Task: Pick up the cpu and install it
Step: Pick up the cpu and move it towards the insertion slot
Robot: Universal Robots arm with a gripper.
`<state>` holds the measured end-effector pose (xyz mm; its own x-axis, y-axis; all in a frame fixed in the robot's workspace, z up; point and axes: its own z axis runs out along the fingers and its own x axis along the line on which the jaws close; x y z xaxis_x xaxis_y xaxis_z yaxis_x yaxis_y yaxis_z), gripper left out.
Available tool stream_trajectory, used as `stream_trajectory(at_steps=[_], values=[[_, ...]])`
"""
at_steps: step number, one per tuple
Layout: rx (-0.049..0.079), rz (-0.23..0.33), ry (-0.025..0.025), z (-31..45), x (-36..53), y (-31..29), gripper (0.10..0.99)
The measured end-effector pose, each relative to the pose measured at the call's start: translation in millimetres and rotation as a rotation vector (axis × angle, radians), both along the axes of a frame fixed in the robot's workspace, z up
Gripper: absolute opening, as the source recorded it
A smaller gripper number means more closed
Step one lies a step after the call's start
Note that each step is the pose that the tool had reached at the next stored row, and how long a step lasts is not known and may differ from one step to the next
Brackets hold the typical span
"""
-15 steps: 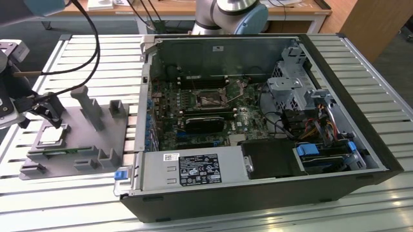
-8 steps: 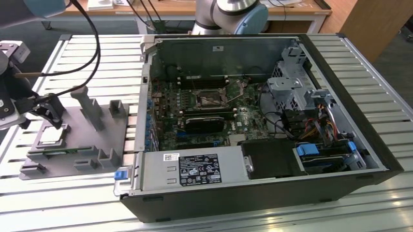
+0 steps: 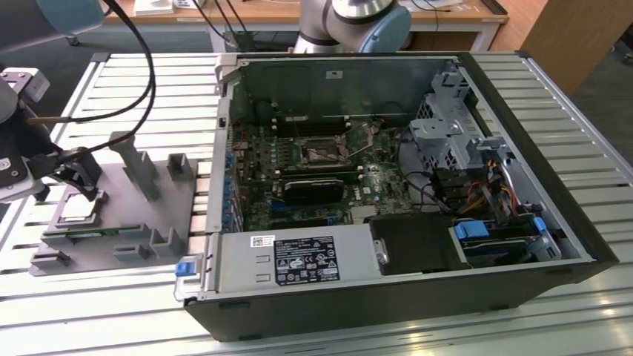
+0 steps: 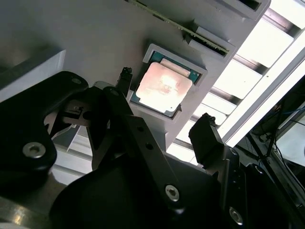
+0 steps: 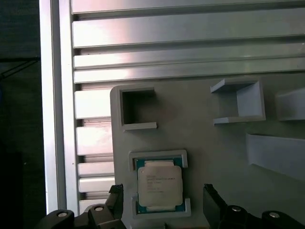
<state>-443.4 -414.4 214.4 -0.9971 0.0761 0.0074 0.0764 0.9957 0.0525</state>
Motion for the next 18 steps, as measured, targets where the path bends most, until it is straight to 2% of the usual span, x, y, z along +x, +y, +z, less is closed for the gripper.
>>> stream_trajectory(at_steps=[9,18], values=[[0.0,0.01,0.0002,-8.0,0.0,-0.8,0.761],[0.0,0.01,0.0001,-11.8,0.0,-0.8,0.761]])
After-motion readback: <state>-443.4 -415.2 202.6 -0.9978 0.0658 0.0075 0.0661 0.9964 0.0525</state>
